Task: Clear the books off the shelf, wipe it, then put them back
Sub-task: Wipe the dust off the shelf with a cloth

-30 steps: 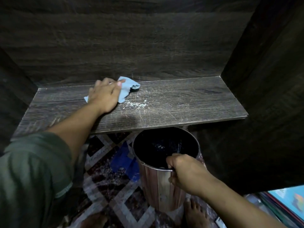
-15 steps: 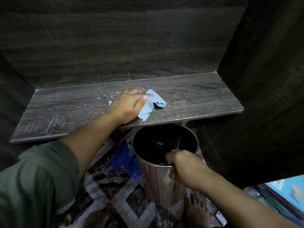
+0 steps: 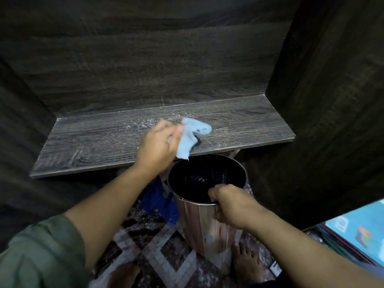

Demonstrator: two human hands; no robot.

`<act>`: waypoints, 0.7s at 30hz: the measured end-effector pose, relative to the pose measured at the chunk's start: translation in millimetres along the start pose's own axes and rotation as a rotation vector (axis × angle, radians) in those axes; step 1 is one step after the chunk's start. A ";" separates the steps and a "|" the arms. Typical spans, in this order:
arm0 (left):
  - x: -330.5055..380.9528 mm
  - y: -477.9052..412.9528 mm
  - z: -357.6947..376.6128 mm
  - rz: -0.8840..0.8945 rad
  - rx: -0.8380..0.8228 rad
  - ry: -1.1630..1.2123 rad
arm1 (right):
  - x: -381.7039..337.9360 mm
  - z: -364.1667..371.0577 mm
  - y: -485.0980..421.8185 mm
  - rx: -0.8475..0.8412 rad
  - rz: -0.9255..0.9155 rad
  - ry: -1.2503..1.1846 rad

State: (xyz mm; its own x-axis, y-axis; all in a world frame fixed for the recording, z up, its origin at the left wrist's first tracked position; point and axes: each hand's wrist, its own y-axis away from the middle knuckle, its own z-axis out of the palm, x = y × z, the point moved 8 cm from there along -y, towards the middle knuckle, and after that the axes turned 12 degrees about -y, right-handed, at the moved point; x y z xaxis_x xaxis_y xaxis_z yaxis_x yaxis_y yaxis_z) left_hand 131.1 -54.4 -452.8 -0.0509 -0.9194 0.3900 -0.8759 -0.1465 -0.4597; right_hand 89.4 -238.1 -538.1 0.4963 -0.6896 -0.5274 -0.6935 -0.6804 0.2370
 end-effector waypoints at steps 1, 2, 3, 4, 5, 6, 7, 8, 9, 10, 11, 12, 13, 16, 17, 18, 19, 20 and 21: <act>-6.7 -8.2 -6.5 -0.055 0.032 -0.009 | 1.3 -0.3 0.2 -0.001 0.007 -0.005; -12.0 -16.0 -10.1 -0.096 0.042 -0.033 | 2.6 -0.5 0.1 -0.005 0.015 -0.009; -16.9 -21.7 -9.1 -0.131 0.015 -0.082 | 3.5 -1.0 0.0 -0.008 0.021 -0.012; -23.5 -24.7 -2.3 -0.161 -0.054 -0.176 | 4.2 -1.4 -0.1 -0.009 0.024 -0.014; -31.5 -24.4 7.5 -0.184 -0.154 -0.311 | 4.5 -1.5 -0.5 -0.010 0.028 -0.018; -38.3 -20.4 16.7 -0.200 -0.257 -0.435 | 4.5 -1.3 -1.0 -0.011 0.031 -0.023; -44.0 -14.2 25.3 -0.204 -0.334 -0.518 | 4.5 -1.1 -1.5 -0.012 0.036 -0.024; -46.3 -8.1 31.3 -0.192 -0.371 -0.564 | 4.9 -0.7 -2.1 -0.013 0.042 -0.023; -45.1 -2.6 35.1 -0.157 -0.372 -0.582 | 5.2 -0.6 -2.3 -0.015 0.047 -0.023; -40.1 2.2 36.3 -0.101 -0.354 -0.570 | 5.6 -0.4 -2.5 -0.017 0.049 -0.020; -31.0 7.1 35.9 -0.032 -0.336 -0.523 | 5.4 -0.6 -2.3 -0.019 0.049 -0.015; -19.8 13.5 35.4 0.051 -0.330 -0.438 | 4.9 -0.8 -1.3 -0.021 0.049 -0.014; -7.7 21.4 34.0 0.125 -0.346 -0.320 | 4.4 -1.3 0.0 -0.022 0.050 -0.017; 17.3 44.1 28.8 0.239 -0.497 -0.062 | 4.6 -3.1 3.2 -0.016 0.052 -0.026; 19.0 47.4 24.4 0.241 -0.503 -0.044 | 4.4 -3.7 3.8 -0.015 0.051 -0.025; 19.6 47.9 16.7 0.225 -0.463 -0.034 | 4.4 -4.0 3.9 -0.014 0.048 -0.025; 18.5 46.4 6.0 0.187 -0.394 -0.022 | 4.0 -4.0 3.8 -0.013 0.043 -0.026; 15.6 44.0 -5.1 0.137 -0.313 -0.018 | 3.5 -3.8 3.6 -0.010 0.036 -0.030; 14.2 42.0 -16.6 0.092 -0.232 -0.027 | 2.6 -3.8 3.6 -0.005 0.030 -0.034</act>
State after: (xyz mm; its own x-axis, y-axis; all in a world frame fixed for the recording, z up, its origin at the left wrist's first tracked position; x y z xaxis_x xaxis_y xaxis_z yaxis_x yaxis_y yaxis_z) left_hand 85.6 -67.5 -453.3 -0.1258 -0.9348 0.3323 -0.9550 0.0234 -0.2956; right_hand 90.2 -243.3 -535.5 0.4574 -0.7009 -0.5472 -0.7050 -0.6609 0.2572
